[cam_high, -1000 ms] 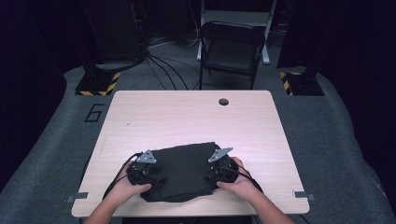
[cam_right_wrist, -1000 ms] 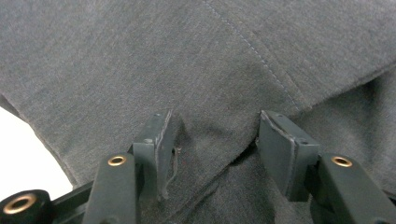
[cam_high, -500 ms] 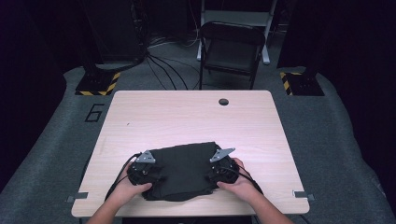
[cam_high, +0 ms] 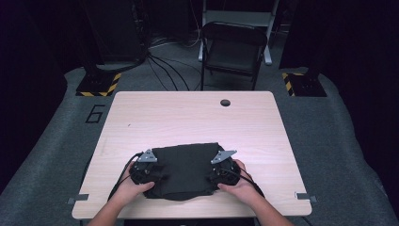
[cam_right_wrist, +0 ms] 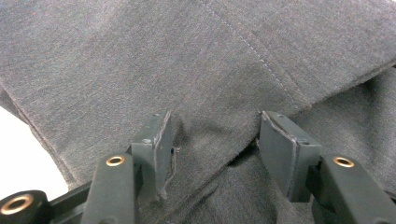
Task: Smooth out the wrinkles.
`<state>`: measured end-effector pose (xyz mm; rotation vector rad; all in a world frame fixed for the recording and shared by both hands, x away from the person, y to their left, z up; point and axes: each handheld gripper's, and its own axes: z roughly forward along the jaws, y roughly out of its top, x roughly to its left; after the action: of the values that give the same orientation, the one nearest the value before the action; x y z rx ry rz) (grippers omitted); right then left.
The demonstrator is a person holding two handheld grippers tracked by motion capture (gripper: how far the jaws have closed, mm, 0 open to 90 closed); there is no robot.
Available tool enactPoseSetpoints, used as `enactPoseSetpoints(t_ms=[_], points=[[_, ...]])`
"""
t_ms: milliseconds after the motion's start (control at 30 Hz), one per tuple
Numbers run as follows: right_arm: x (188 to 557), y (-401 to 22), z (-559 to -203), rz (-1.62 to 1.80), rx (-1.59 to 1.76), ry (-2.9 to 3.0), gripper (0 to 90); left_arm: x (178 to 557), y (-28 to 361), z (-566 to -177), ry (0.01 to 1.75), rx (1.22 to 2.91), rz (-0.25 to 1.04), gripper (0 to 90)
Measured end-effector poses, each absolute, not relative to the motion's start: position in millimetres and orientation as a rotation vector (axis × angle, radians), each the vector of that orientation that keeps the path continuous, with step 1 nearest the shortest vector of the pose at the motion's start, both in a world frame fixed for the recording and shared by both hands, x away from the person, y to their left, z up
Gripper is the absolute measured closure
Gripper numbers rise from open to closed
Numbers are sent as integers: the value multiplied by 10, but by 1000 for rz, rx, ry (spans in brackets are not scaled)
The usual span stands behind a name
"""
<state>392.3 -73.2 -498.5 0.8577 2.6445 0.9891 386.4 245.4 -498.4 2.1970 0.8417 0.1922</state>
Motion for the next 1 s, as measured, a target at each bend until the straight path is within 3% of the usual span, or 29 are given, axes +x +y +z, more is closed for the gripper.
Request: enactPoseSetpoints(t_ms=[1000], points=[[3988, -729, -4992, 1009, 923, 2601, 430, 4049, 2463, -5011, 922, 2120, 200, 492]])
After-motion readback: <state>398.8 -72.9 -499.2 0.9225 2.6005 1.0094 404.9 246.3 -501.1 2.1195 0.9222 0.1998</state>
